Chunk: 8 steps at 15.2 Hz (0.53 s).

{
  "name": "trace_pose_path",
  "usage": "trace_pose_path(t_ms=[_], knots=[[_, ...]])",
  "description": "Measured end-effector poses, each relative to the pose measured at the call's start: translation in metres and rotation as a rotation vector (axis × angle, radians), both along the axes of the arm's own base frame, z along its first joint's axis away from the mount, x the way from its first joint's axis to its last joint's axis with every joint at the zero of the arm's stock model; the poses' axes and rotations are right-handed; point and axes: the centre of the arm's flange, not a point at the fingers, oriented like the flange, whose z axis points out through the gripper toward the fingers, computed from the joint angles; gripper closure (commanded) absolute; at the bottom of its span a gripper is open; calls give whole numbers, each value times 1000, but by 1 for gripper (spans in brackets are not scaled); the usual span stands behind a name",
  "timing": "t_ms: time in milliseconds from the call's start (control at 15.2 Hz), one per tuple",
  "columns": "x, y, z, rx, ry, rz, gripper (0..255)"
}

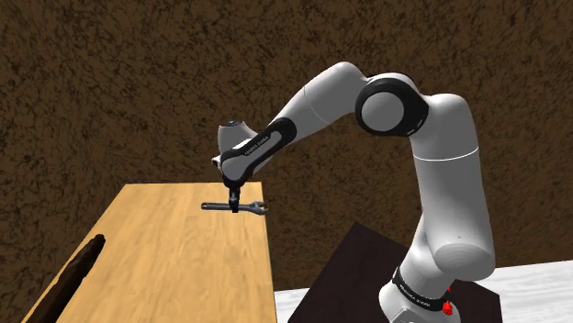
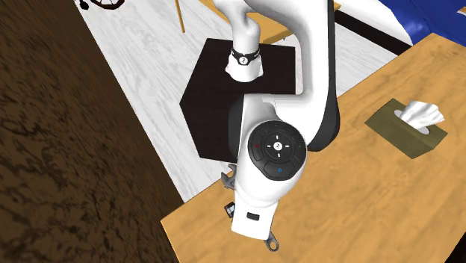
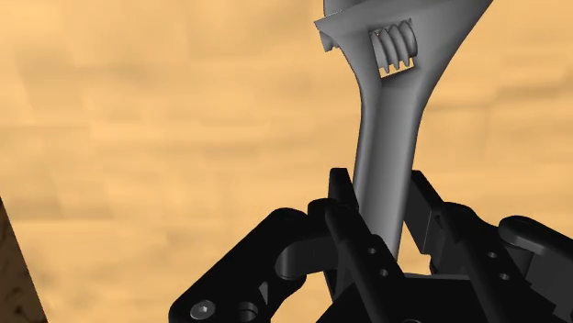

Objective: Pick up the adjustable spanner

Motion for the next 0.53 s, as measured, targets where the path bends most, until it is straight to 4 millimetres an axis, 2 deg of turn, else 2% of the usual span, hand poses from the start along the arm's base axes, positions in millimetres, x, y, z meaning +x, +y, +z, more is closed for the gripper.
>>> trace_pose_path(t_ms=[528], knots=[[0, 0, 40, 0, 0, 0, 255]])
